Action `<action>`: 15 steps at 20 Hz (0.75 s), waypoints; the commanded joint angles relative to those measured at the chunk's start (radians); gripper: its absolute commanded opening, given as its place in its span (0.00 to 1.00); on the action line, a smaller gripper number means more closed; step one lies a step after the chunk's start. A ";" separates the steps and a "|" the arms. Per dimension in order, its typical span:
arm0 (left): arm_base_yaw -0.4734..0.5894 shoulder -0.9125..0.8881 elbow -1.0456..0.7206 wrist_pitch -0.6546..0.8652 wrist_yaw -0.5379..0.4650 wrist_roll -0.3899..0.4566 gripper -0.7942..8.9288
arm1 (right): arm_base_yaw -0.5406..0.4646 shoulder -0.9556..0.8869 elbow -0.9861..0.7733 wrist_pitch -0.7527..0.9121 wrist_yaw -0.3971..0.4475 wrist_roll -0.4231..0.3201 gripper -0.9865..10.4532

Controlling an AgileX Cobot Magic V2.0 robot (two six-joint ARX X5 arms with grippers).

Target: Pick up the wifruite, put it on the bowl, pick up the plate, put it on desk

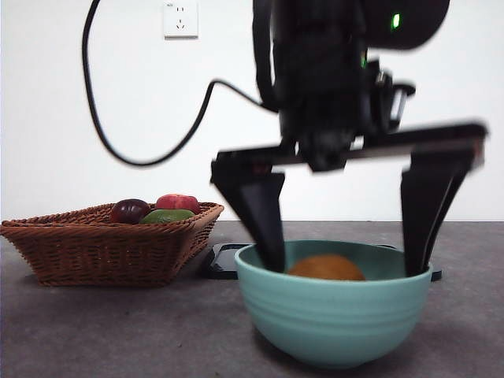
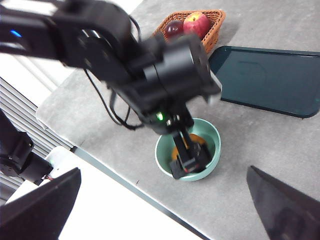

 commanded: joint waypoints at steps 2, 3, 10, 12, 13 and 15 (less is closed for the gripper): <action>-0.011 -0.073 0.040 -0.017 -0.002 0.019 0.70 | 0.003 0.001 0.018 0.008 0.003 -0.007 0.61; -0.011 -0.111 0.042 -0.023 -0.002 0.021 0.70 | 0.003 0.001 0.018 0.008 0.003 -0.007 0.61; -0.012 -0.425 0.042 -0.063 -0.002 0.080 0.70 | 0.003 0.001 0.018 0.008 0.003 -0.007 0.61; -0.012 -0.515 0.042 -0.099 -0.002 0.108 0.70 | 0.003 0.001 0.018 0.008 0.003 -0.004 0.61; -0.012 -0.557 0.041 -0.127 -0.006 0.127 0.70 | 0.003 0.001 0.018 0.007 0.003 -0.003 0.61; -0.012 -0.632 0.041 -0.194 -0.039 0.142 0.70 | 0.003 0.002 0.018 0.007 0.003 0.003 0.61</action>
